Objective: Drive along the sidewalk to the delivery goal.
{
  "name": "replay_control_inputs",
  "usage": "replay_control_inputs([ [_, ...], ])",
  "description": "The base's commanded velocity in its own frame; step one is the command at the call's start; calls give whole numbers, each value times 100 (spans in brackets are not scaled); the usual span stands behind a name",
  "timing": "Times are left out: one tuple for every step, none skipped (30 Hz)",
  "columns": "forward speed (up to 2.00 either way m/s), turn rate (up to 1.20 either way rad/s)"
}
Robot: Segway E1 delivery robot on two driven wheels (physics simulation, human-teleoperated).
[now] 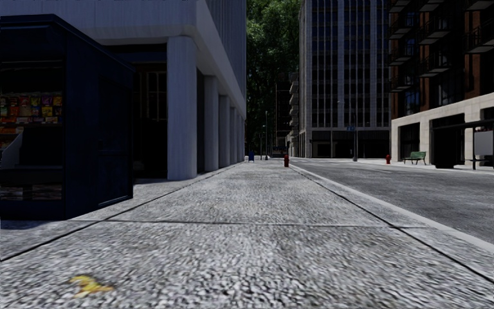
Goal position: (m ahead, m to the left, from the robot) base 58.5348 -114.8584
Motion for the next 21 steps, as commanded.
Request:
replay_control_inputs([
  [200,0],
  [200,0],
  [200,0],
  [200,0],
  [200,0],
  [200,0],
  [200,0],
  [200,0],
  [200,0],
  [200,0],
  [200,0],
  [200,0],
  [200,0],
  [200,0],
  [200,0],
  [200,0],
  [200,0],
  [200,0],
  [200,0],
  [200,0],
  [200,0],
])
